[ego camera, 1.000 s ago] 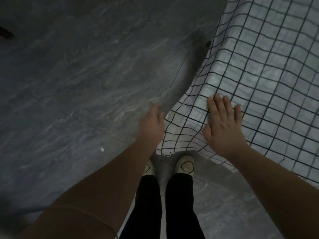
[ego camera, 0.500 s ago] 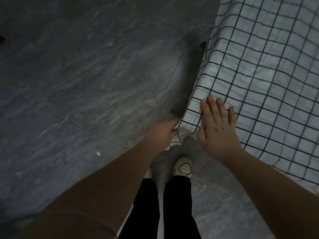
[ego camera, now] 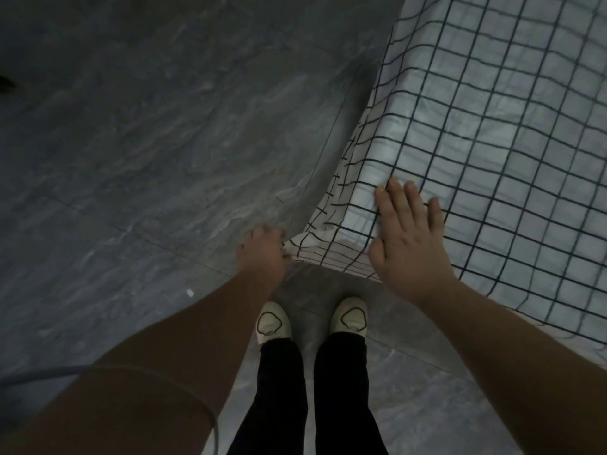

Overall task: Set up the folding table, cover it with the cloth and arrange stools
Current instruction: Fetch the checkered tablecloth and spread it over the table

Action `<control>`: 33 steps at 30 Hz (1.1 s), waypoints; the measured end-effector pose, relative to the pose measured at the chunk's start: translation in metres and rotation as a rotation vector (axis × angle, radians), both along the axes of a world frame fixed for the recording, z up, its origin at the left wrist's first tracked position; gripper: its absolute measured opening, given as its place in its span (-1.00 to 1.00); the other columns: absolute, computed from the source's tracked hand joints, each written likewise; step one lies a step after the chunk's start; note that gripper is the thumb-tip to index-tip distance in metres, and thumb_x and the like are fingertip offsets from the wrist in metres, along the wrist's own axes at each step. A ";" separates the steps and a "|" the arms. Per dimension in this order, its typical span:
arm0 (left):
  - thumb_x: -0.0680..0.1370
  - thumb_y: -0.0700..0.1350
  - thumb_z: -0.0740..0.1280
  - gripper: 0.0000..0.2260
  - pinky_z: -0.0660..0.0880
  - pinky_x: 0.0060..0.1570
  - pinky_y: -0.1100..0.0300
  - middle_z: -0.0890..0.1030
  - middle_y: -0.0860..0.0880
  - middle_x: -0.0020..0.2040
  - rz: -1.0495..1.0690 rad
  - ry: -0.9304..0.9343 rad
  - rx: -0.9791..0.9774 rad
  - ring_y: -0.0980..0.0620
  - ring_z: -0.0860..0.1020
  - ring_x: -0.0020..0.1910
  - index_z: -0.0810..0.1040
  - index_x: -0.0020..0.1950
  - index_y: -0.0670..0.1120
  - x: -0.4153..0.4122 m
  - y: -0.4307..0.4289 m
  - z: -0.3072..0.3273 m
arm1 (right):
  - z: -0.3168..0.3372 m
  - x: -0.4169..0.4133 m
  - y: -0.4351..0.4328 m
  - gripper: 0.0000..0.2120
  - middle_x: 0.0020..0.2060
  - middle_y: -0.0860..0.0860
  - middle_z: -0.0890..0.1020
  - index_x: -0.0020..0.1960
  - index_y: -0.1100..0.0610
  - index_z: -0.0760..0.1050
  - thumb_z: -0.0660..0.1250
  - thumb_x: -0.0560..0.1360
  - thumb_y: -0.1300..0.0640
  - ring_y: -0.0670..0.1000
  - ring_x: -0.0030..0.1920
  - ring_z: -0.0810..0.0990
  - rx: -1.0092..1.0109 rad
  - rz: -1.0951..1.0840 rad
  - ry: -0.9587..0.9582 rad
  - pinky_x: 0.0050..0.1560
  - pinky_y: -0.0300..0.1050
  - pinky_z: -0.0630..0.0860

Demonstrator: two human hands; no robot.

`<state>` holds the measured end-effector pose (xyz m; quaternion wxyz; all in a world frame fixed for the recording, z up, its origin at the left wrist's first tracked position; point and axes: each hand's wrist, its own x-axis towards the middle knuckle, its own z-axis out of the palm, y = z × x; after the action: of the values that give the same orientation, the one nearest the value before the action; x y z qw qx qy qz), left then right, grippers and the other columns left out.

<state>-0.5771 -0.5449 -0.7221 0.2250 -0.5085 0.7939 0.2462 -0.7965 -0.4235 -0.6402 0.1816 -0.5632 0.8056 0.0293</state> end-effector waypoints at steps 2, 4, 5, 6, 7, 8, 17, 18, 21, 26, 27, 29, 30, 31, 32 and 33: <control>0.52 -0.03 0.43 -0.54 0.33 0.36 -0.08 0.40 -0.05 0.46 -0.080 0.104 0.024 -0.12 0.36 0.41 0.46 0.40 0.11 0.003 -0.003 -0.003 | 0.000 0.001 0.000 -0.30 0.62 0.10 -0.02 0.63 0.13 -0.05 0.00 0.55 -0.05 0.12 0.61 -0.16 -0.001 0.000 0.001 0.55 0.27 -0.20; 0.55 -0.02 0.38 -0.65 0.43 0.26 -0.02 0.56 0.01 0.30 -0.081 0.151 0.026 -0.07 0.51 0.27 0.53 0.33 0.14 0.001 -0.004 -0.006 | -0.001 0.002 0.000 -0.30 0.62 0.10 -0.01 0.63 0.13 -0.04 -0.02 0.54 -0.05 0.13 0.61 -0.14 -0.007 -0.009 0.004 0.55 0.28 -0.19; 0.56 -0.02 0.35 -0.71 0.49 0.16 0.03 0.63 0.01 0.18 -0.029 0.143 0.031 -0.05 0.57 0.16 0.56 0.28 0.14 -0.001 -0.005 -0.008 | -0.001 0.002 0.000 -0.30 0.62 0.11 -0.01 0.63 0.13 -0.03 -0.02 0.54 -0.05 0.13 0.61 -0.14 -0.011 -0.011 0.004 0.55 0.28 -0.18; 0.57 -0.03 0.34 -0.76 0.53 0.08 0.04 0.65 0.01 0.08 0.032 0.124 0.034 -0.05 0.60 0.08 0.57 0.24 0.12 -0.001 -0.004 -0.011 | -0.002 0.002 0.000 -0.30 0.62 0.11 0.00 0.63 0.13 -0.02 -0.01 0.54 -0.05 0.13 0.61 -0.12 -0.018 -0.011 0.003 0.55 0.29 -0.17; 0.58 -0.04 0.34 -0.79 0.54 0.03 0.04 0.65 0.00 0.03 0.082 0.106 0.033 -0.05 0.61 0.03 0.57 0.21 0.09 -0.001 -0.002 -0.014 | -0.002 0.002 0.001 -0.30 0.62 0.11 0.01 0.63 0.13 -0.01 -0.01 0.54 -0.04 0.14 0.61 -0.11 -0.027 -0.011 0.002 0.55 0.30 -0.16; 0.57 -0.03 0.35 -0.81 0.55 -0.01 0.04 0.64 0.00 -0.01 0.110 0.093 0.022 -0.04 0.61 0.00 0.56 0.18 0.08 -0.001 -0.001 -0.017 | -0.002 0.002 0.001 -0.30 0.62 0.11 0.01 0.63 0.13 -0.01 0.00 0.54 -0.04 0.14 0.61 -0.11 -0.035 -0.011 0.001 0.55 0.30 -0.15; 0.45 0.03 0.49 -0.50 0.50 0.23 -0.09 0.58 -0.07 0.25 0.376 0.165 0.226 -0.12 0.53 0.23 0.46 0.36 0.07 0.016 0.005 -0.047 | -0.005 0.003 0.001 -0.31 0.62 0.10 -0.01 0.64 0.11 -0.05 -0.02 0.55 -0.05 0.12 0.61 -0.13 -0.051 -0.011 0.003 0.55 0.29 -0.17; 0.44 0.01 0.52 -0.34 0.41 0.34 -0.12 0.47 -0.11 0.38 0.361 0.195 0.266 -0.16 0.43 0.36 0.34 0.49 0.03 0.019 0.005 -0.044 | -0.005 0.003 0.001 -0.31 0.62 0.11 0.00 0.63 0.12 -0.04 -0.02 0.55 -0.05 0.13 0.61 -0.12 -0.046 -0.004 0.000 0.55 0.29 -0.17; 0.43 -0.04 0.54 -0.08 0.19 0.49 -0.18 0.15 -0.11 0.59 0.281 0.277 0.287 -0.18 0.12 0.56 0.04 0.62 0.07 0.018 -0.001 -0.018 | -0.004 0.001 0.001 -0.31 0.62 0.12 0.00 0.63 0.13 -0.04 -0.03 0.55 -0.06 0.14 0.61 -0.12 -0.021 0.002 -0.004 0.54 0.31 -0.17; 0.48 -0.10 0.49 -0.18 0.13 0.53 0.06 0.15 0.01 0.61 0.003 0.603 0.291 0.04 0.12 0.58 0.09 0.62 0.05 -0.017 0.000 0.048 | 0.001 -0.001 -0.002 -0.30 0.62 0.11 -0.03 0.63 0.12 -0.08 -0.05 0.54 -0.08 0.14 0.61 -0.16 0.022 0.009 -0.023 0.54 0.29 -0.21; 0.52 -0.08 0.46 -0.27 0.19 0.51 0.12 0.24 0.01 0.58 -0.017 0.663 0.287 0.08 0.22 0.54 0.16 0.61 0.03 -0.027 0.003 0.056 | 0.001 -0.002 -0.002 -0.30 0.62 0.11 -0.03 0.63 0.12 -0.08 -0.05 0.54 -0.08 0.14 0.61 -0.16 0.026 0.013 -0.028 0.54 0.28 -0.22; 0.58 -0.11 0.39 -0.44 0.26 0.38 0.29 0.44 -0.03 0.46 -0.018 0.693 0.227 0.09 0.39 0.39 0.31 0.55 -0.03 -0.045 0.008 0.065 | 0.002 -0.003 -0.002 -0.30 0.62 0.11 -0.05 0.63 0.10 -0.10 -0.05 0.55 -0.08 0.14 0.60 -0.18 0.036 0.017 -0.041 0.54 0.27 -0.23; 0.60 -0.13 0.36 -0.52 0.24 0.27 0.39 0.52 -0.07 0.38 -0.024 0.657 0.179 0.06 0.45 0.32 0.38 0.52 -0.06 -0.053 0.010 0.067 | 0.003 -0.004 -0.002 -0.30 0.62 0.10 -0.06 0.63 0.10 -0.11 -0.05 0.55 -0.08 0.13 0.60 -0.20 0.039 0.016 -0.048 0.54 0.26 -0.25; 0.62 -0.15 0.33 -0.59 0.20 0.13 0.44 0.58 -0.12 0.30 -0.038 0.594 0.145 0.00 0.49 0.25 0.43 0.47 -0.10 -0.059 0.012 0.067 | 0.003 -0.004 -0.002 -0.30 0.62 0.09 -0.08 0.63 0.09 -0.12 -0.06 0.55 -0.08 0.12 0.60 -0.22 0.039 0.015 -0.055 0.53 0.26 -0.26; 0.64 -0.16 0.29 -0.66 0.17 0.03 0.45 0.61 -0.16 0.23 -0.038 0.515 0.130 -0.06 0.54 0.18 0.49 0.41 -0.14 -0.062 0.015 0.064 | 0.004 -0.004 -0.002 -0.30 0.62 0.08 -0.09 0.63 0.09 -0.12 -0.08 0.55 -0.08 0.11 0.60 -0.23 0.043 0.013 -0.064 0.53 0.25 -0.27; 0.65 -0.16 0.26 -0.72 0.17 -0.04 0.42 0.63 -0.18 0.16 -0.019 0.444 0.133 -0.10 0.56 0.12 0.54 0.34 -0.17 -0.065 0.017 0.059 | 0.004 -0.003 -0.002 -0.30 0.62 0.08 -0.09 0.63 0.09 -0.11 -0.09 0.54 -0.09 0.11 0.60 -0.23 0.041 0.009 -0.070 0.54 0.25 -0.27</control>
<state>-0.6416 -0.5281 -0.6632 0.0800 -0.4184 0.8106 0.4018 -0.7996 -0.4259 -0.6367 0.2211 -0.5636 0.7955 0.0266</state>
